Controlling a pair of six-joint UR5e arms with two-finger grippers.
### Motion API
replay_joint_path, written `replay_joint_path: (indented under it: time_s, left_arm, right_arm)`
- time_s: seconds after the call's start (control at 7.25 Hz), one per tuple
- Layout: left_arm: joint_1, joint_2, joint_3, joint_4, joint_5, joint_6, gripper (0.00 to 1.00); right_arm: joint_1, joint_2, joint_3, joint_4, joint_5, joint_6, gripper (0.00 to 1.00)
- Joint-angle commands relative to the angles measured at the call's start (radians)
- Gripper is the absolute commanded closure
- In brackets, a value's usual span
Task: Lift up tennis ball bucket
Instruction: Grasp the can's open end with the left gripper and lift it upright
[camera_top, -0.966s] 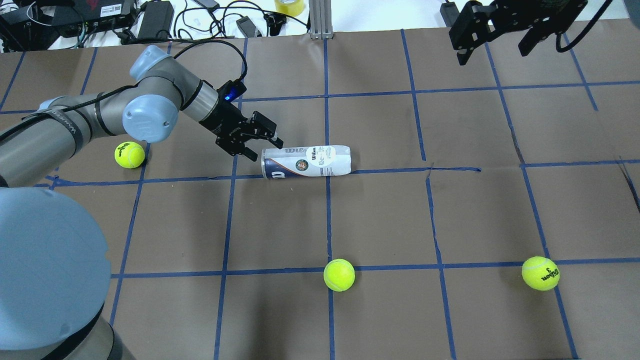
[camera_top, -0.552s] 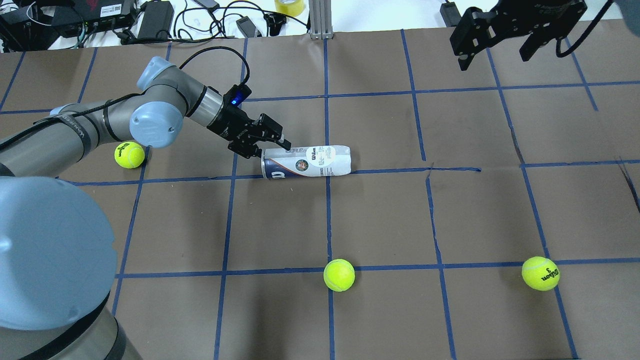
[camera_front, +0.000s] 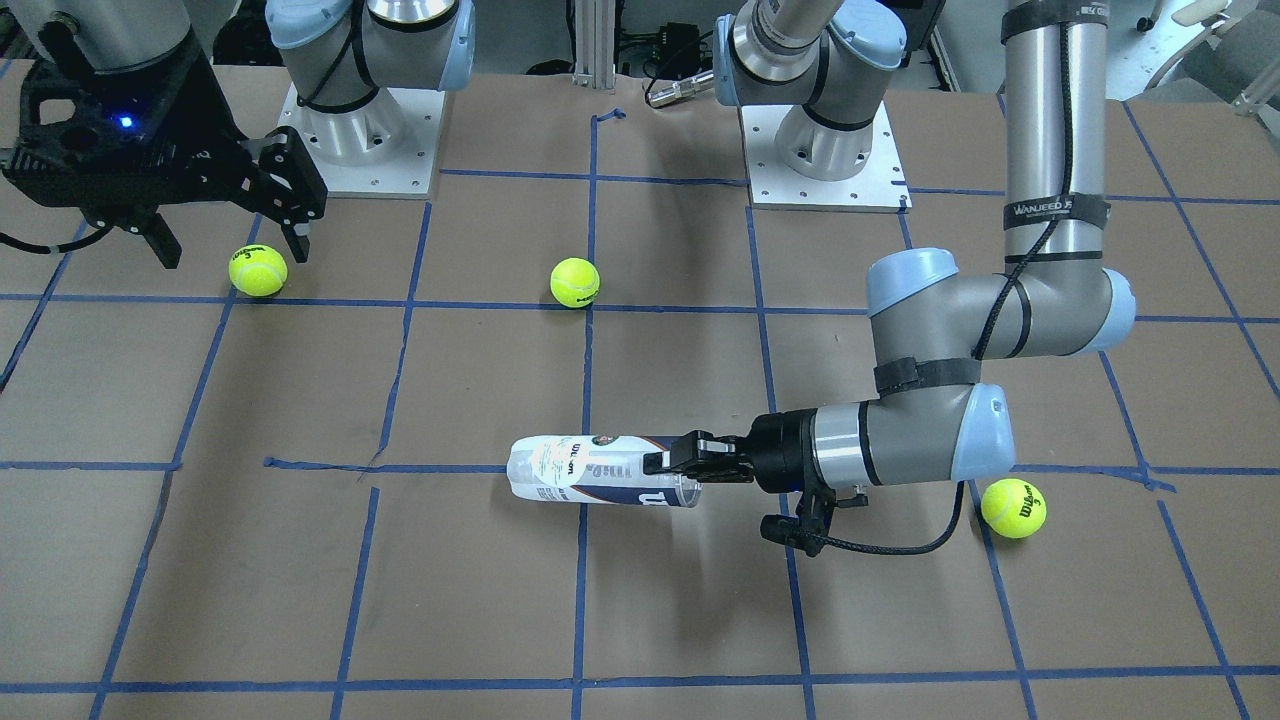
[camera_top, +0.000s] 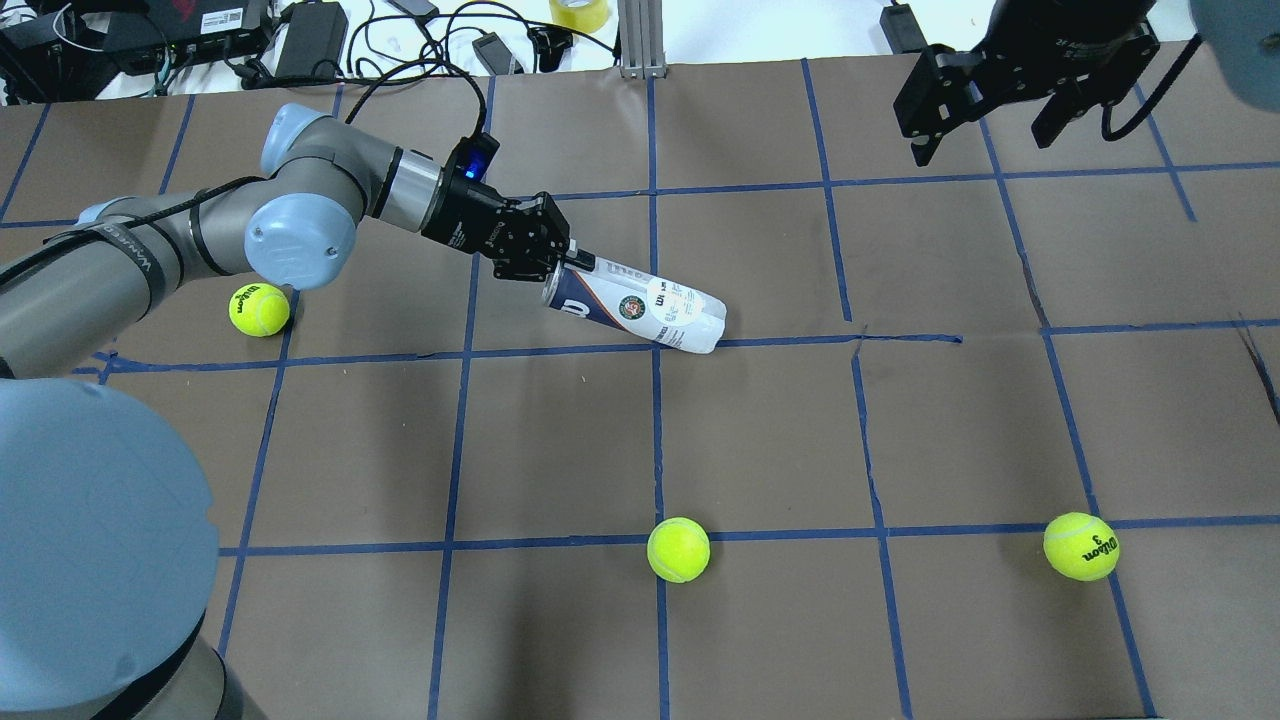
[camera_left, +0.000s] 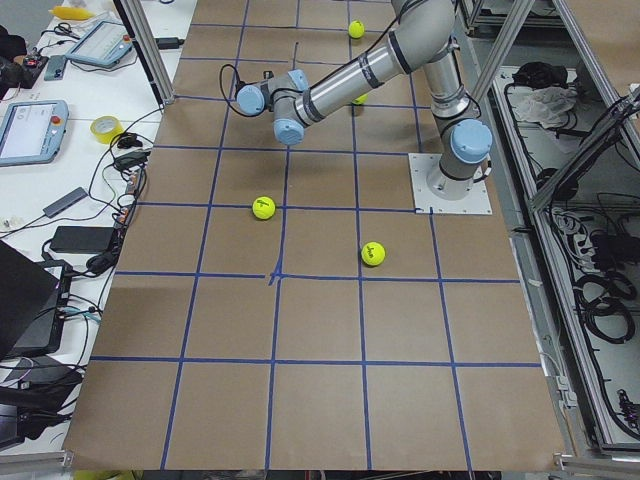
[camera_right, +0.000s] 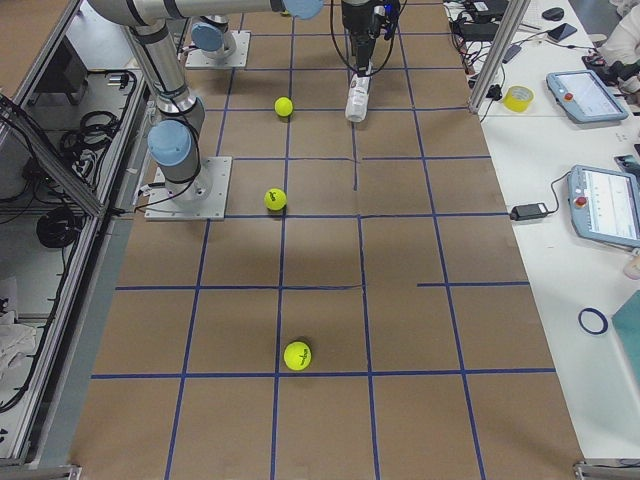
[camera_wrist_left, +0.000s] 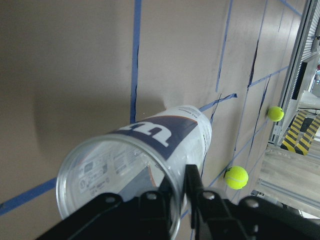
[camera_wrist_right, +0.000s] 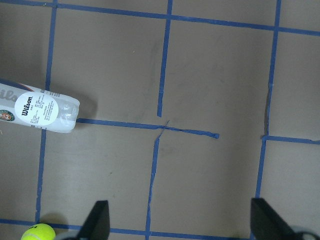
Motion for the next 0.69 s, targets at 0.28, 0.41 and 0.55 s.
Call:
replay_joint_path:
  time_s: [0.28,0.41,0.55]
  left_arm:
    - [-0.035,0.158,0.141,0.009,0.269,-0.338,1.00]
    - [-0.085,0.161,0.215,-0.001,0.423,-0.419,1.00]
    - [-0.149,0.140,0.284,0.011,0.629,-0.451,1.00]
  right_arm:
    - [0.000,-0.001,0.003,0.000,0.002,-0.001,0.00]
    - [0.000,-0.001,0.003,0.002,0.000,-0.004,0.00]
    - [0.000,-0.001,0.003,0.000,0.002,-0.001,0.00]
